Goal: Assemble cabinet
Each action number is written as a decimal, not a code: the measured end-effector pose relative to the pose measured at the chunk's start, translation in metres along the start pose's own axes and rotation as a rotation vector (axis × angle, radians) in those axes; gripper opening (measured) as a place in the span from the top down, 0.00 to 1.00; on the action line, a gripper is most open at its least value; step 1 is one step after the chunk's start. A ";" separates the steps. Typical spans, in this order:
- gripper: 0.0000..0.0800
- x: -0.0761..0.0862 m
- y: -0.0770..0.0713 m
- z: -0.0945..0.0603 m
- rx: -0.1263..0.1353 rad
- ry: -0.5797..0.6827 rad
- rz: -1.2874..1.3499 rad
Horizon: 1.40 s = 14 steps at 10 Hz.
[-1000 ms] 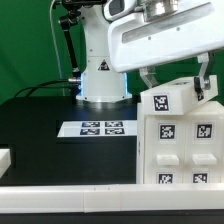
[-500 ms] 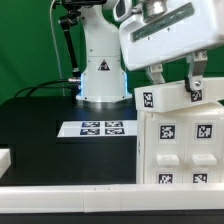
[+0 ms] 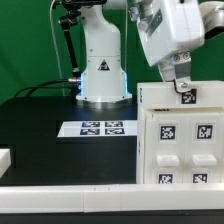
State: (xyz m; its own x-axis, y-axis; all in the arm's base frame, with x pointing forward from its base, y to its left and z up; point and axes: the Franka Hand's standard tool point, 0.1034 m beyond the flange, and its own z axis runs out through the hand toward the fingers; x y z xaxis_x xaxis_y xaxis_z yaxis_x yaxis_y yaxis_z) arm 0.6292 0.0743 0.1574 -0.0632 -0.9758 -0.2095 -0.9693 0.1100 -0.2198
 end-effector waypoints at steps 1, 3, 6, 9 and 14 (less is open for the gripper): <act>0.29 0.000 0.000 0.000 0.002 -0.008 0.079; 0.29 0.000 0.000 0.000 0.004 -0.024 0.195; 0.29 0.000 0.001 0.001 0.003 -0.034 0.363; 0.06 -0.001 0.002 0.002 0.001 -0.036 0.383; 0.00 -0.020 -0.011 -0.025 0.043 -0.067 0.329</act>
Offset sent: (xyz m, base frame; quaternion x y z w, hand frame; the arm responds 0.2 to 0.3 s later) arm 0.0030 0.0012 -0.0042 0.0083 -0.0129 0.2266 0.9739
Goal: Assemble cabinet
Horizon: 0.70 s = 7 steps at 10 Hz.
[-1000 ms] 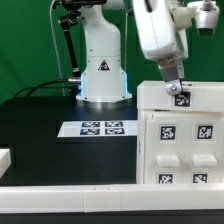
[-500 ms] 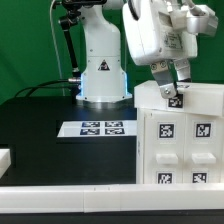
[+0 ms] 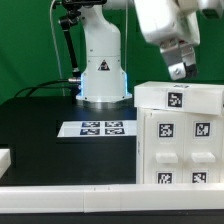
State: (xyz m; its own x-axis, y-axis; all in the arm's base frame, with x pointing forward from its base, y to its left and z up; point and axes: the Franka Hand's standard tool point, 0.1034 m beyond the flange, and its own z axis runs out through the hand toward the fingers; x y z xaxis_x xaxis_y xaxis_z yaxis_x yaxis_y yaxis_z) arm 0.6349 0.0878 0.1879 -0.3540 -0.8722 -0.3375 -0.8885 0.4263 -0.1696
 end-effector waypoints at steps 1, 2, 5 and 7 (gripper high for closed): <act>0.00 -0.003 -0.001 -0.004 0.005 -0.006 -0.005; 0.00 -0.006 -0.001 -0.007 0.009 -0.010 -0.020; 0.00 -0.004 0.000 -0.004 0.005 -0.006 -0.134; 0.00 0.000 -0.002 -0.004 0.005 -0.003 -0.406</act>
Offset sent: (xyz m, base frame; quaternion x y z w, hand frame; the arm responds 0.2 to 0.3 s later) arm 0.0000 0.0000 0.0000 0.0000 0.0000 0.0000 1.0000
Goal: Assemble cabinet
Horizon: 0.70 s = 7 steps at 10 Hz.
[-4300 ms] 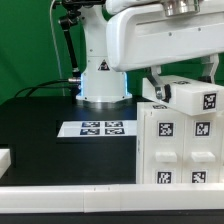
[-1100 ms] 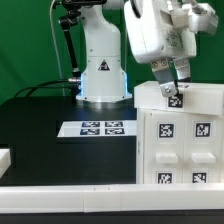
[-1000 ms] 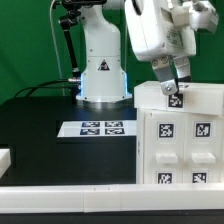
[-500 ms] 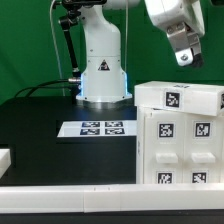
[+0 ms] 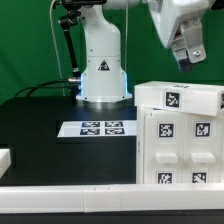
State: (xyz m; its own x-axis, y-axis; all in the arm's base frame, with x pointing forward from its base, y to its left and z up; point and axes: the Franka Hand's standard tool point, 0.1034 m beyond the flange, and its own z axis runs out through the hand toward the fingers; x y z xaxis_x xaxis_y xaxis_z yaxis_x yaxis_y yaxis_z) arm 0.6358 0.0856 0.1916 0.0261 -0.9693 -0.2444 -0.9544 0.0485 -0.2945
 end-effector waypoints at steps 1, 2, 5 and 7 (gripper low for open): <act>0.00 0.002 -0.001 -0.001 0.001 0.001 -0.099; 0.00 0.004 -0.001 -0.001 0.000 0.002 -0.262; 0.00 0.007 0.000 -0.003 -0.037 -0.021 -0.657; 0.00 0.005 -0.002 -0.001 -0.090 -0.054 -0.917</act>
Offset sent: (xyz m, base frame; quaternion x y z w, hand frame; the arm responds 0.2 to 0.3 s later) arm 0.0035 0.0048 0.0032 -0.0104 -0.0357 -0.2812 0.9589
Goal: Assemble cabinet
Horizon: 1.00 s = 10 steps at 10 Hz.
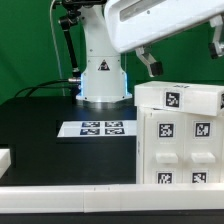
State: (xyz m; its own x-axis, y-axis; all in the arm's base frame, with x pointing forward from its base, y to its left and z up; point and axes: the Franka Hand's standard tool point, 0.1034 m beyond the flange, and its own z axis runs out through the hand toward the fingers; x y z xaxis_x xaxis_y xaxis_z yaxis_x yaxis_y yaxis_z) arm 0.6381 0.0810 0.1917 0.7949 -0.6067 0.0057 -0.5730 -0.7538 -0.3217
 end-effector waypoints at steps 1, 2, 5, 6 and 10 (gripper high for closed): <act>0.00 0.000 0.001 0.002 -0.004 -0.008 -0.049; 0.00 -0.002 -0.001 0.003 -0.015 -0.008 -0.099; 0.00 -0.003 0.000 0.004 -0.030 -0.005 -0.269; 0.00 -0.002 0.001 0.004 -0.036 -0.005 -0.365; 0.00 -0.006 0.003 0.009 -0.070 -0.032 -0.884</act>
Offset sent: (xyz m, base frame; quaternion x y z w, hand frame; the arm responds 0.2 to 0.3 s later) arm 0.0000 0.0000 0.0000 0.0000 0.0000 -0.1938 0.9810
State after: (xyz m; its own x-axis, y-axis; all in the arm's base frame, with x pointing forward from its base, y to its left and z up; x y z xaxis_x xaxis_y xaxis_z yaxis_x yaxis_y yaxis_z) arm 0.6330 0.0845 0.1820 0.9571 0.2112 0.1983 0.2431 -0.9578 -0.1535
